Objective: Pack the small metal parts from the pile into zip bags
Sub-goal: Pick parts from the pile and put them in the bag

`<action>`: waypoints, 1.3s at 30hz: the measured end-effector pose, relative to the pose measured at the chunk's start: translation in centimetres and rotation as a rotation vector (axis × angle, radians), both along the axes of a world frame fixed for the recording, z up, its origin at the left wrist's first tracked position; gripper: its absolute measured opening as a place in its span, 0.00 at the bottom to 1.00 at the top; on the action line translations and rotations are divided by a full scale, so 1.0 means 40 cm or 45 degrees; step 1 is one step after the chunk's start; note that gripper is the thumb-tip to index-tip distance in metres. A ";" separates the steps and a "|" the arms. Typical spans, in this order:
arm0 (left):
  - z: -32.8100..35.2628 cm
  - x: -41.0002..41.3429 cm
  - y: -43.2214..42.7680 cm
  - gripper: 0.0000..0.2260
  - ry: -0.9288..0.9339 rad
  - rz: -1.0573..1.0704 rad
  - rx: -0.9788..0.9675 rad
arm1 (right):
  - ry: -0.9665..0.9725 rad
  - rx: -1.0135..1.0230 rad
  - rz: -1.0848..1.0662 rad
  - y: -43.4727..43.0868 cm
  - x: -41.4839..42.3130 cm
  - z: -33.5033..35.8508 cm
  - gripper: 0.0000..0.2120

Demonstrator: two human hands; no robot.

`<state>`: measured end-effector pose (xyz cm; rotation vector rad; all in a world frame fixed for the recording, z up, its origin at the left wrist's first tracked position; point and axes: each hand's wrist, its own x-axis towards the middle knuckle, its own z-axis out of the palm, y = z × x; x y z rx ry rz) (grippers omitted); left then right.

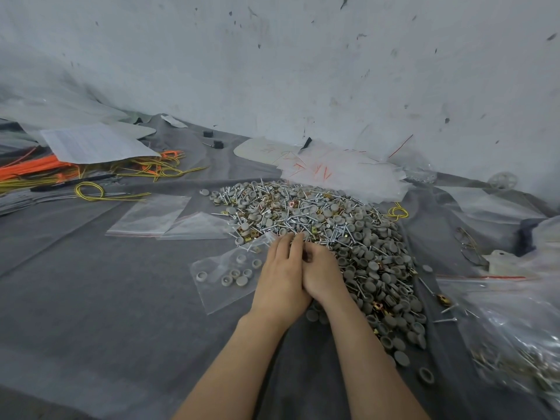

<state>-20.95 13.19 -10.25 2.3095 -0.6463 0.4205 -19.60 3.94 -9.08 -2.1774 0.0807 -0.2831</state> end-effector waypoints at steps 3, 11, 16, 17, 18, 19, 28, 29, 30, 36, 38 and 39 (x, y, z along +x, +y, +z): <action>0.001 -0.002 -0.001 0.33 0.021 -0.031 -0.037 | 0.009 0.008 -0.008 0.001 0.000 0.002 0.07; -0.005 0.001 -0.001 0.32 0.021 -0.053 -0.059 | 0.016 -0.008 -0.007 0.000 -0.001 0.005 0.07; -0.002 0.005 0.005 0.33 -0.005 0.001 0.007 | -0.009 -0.013 0.009 0.001 -0.004 0.005 0.06; 0.000 0.010 0.008 0.33 -0.013 0.064 0.040 | -0.035 -0.003 0.013 0.002 -0.005 0.007 0.06; 0.003 0.016 0.014 0.35 -0.002 0.146 0.062 | -0.065 0.013 0.021 0.004 -0.006 0.010 0.05; 0.008 0.023 0.021 0.37 0.032 0.224 0.064 | -0.096 0.027 0.037 0.006 -0.007 0.015 0.04; 0.089 0.066 0.082 0.46 0.105 0.233 -0.282 | -0.357 0.145 0.314 0.021 -0.037 0.108 0.04; 0.103 0.061 0.087 0.46 0.122 0.208 -0.399 | -0.328 0.195 0.286 0.009 -0.042 0.125 0.05; 0.121 0.056 0.098 0.45 0.162 0.194 -0.536 | -0.315 0.232 0.202 -0.008 -0.045 0.138 0.05; 0.248 0.061 0.219 0.40 0.257 0.303 -1.014 | -0.057 -0.225 -0.170 -0.109 -0.045 0.121 0.06; 0.262 0.058 0.235 0.41 0.213 0.328 -0.928 | 0.119 -0.341 -0.072 -0.095 -0.040 0.097 0.03; 0.262 0.056 0.234 0.43 0.190 0.336 -0.851 | 0.184 -0.432 -0.049 -0.082 -0.035 0.085 0.05</action>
